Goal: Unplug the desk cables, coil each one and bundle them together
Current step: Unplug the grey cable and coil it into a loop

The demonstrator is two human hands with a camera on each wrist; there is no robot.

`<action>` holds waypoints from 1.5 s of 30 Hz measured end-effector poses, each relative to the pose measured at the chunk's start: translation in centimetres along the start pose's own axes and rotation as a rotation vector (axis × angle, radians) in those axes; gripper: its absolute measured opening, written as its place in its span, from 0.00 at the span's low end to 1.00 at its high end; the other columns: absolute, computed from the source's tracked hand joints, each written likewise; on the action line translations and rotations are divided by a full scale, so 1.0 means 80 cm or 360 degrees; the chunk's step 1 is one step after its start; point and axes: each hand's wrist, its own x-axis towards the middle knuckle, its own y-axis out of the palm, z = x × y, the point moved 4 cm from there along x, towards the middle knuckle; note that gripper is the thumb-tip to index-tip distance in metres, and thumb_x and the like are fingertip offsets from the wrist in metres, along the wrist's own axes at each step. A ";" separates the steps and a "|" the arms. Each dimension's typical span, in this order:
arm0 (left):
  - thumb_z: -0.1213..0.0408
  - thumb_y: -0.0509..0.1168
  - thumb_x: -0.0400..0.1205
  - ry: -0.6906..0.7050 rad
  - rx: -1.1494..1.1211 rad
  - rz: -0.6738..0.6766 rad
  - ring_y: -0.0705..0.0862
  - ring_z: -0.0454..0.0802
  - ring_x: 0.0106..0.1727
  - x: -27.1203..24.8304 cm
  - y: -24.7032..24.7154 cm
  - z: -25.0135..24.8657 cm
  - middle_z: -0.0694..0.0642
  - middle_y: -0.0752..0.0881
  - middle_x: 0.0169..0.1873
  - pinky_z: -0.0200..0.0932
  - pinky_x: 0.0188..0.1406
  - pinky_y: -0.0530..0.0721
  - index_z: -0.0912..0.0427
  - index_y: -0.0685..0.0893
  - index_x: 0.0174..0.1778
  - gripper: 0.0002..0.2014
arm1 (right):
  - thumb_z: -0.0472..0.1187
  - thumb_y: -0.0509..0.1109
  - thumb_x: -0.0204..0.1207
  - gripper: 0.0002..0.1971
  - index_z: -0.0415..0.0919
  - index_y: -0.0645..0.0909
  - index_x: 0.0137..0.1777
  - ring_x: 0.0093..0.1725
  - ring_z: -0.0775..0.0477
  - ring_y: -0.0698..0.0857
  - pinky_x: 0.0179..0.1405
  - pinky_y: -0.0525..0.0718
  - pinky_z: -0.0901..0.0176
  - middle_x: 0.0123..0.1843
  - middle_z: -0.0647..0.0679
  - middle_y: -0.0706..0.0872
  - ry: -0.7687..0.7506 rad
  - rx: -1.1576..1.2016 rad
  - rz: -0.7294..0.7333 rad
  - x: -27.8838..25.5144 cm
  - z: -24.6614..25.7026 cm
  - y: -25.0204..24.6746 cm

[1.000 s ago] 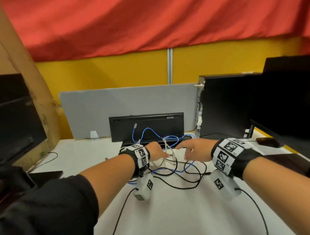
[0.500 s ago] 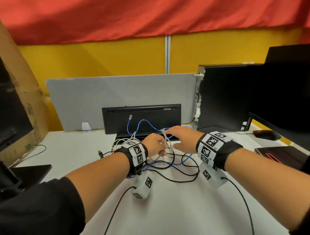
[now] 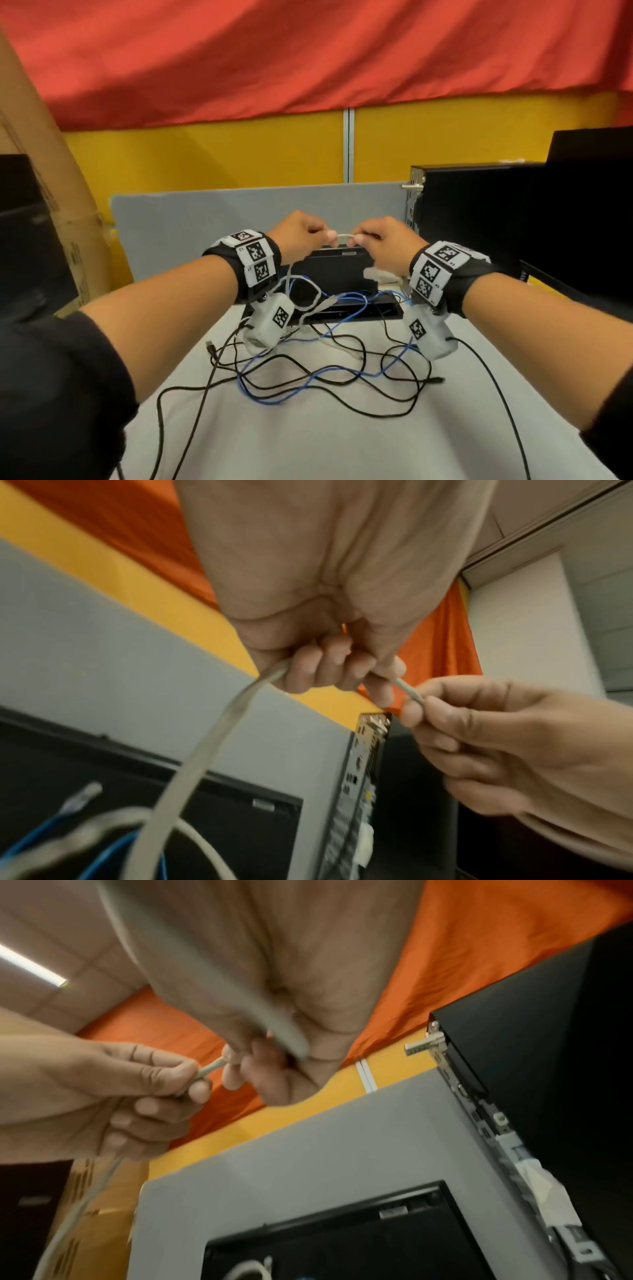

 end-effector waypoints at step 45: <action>0.60 0.62 0.86 0.0275 -0.0103 -0.0164 0.63 0.37 0.16 -0.013 -0.054 -0.022 0.42 0.67 0.12 0.28 0.17 0.61 0.59 0.79 0.32 0.16 | 0.46 0.61 0.85 0.14 0.45 0.85 0.62 0.61 0.47 0.84 0.66 0.80 0.45 0.60 0.46 0.88 0.0246 0.0005 -0.0304 -0.020 -0.022 -0.092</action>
